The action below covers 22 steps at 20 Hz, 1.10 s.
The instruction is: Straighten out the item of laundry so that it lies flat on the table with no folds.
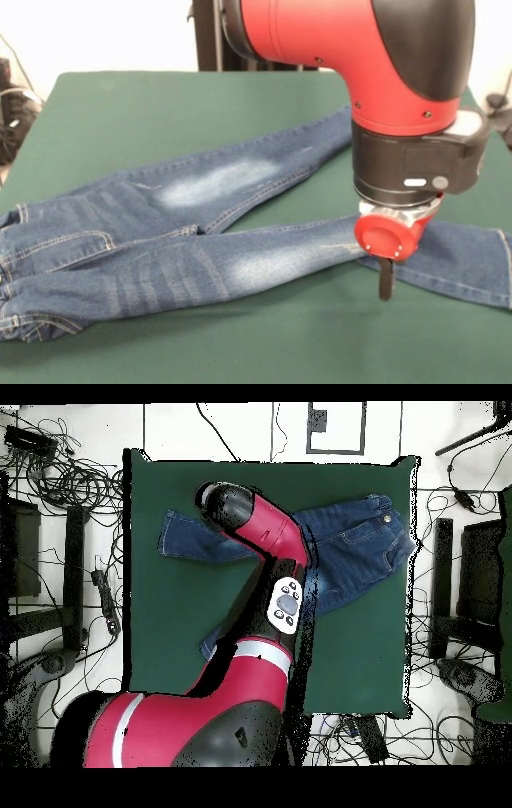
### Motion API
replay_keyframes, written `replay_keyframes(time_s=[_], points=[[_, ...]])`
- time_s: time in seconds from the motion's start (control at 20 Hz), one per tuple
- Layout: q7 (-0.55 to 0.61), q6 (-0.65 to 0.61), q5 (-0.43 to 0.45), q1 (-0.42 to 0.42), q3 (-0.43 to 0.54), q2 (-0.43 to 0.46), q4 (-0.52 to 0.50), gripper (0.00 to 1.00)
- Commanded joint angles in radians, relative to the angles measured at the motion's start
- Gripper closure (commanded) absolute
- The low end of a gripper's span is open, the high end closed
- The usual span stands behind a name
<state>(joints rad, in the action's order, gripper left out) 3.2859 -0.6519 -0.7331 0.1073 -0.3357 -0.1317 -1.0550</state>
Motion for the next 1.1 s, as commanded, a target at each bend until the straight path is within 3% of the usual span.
replay_keyframes(time_s=[0.05, 1.1], points=[[0.08, 0.055, -0.003, 0.019, 0.147, 0.049, -0.137, 0.0], [0.032, 0.165, 0.016, 0.005, 0.228, 0.015, -0.228, 0.0]])
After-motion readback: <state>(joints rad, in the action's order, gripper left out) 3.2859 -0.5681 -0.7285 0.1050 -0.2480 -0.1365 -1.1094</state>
